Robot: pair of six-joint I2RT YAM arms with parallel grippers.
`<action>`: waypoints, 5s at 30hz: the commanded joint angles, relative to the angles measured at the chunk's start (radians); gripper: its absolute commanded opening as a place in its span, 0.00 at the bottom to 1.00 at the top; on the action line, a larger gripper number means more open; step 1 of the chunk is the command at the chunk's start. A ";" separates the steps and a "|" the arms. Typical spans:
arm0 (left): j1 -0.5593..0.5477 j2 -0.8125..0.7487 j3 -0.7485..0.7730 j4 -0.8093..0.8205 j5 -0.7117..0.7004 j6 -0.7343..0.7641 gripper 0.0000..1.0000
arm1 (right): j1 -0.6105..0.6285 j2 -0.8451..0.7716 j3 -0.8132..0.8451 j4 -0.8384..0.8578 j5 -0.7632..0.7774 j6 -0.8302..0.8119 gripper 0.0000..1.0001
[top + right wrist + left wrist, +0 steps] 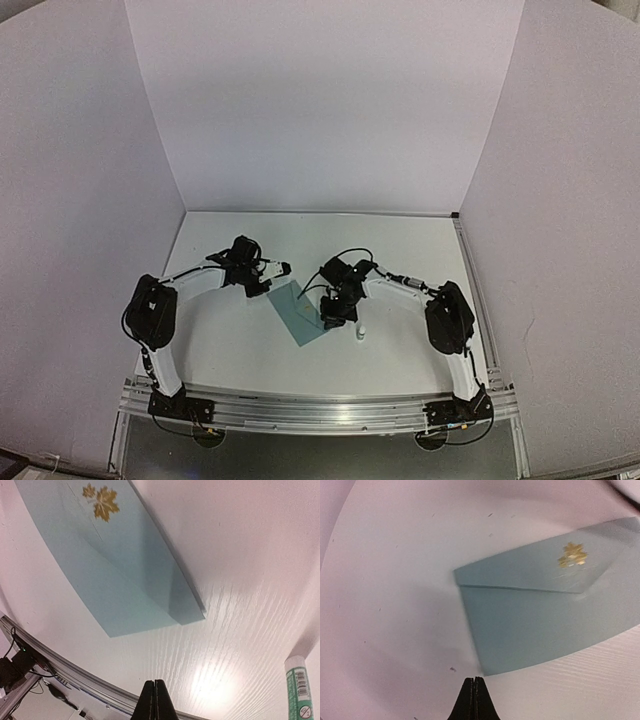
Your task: Place the letter into the envelope and seal it
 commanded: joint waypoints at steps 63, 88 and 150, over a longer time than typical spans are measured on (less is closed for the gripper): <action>-0.062 0.021 -0.117 -0.083 0.014 -0.090 0.00 | -0.111 0.337 0.411 -0.090 0.177 -0.166 0.00; -0.047 -0.185 0.016 -0.197 0.162 -0.193 0.42 | -0.113 -0.083 0.279 -0.474 0.312 -0.135 0.86; -0.225 -0.630 -0.308 0.181 -0.023 -0.083 0.92 | -0.020 -0.265 0.047 0.056 -0.018 0.056 0.00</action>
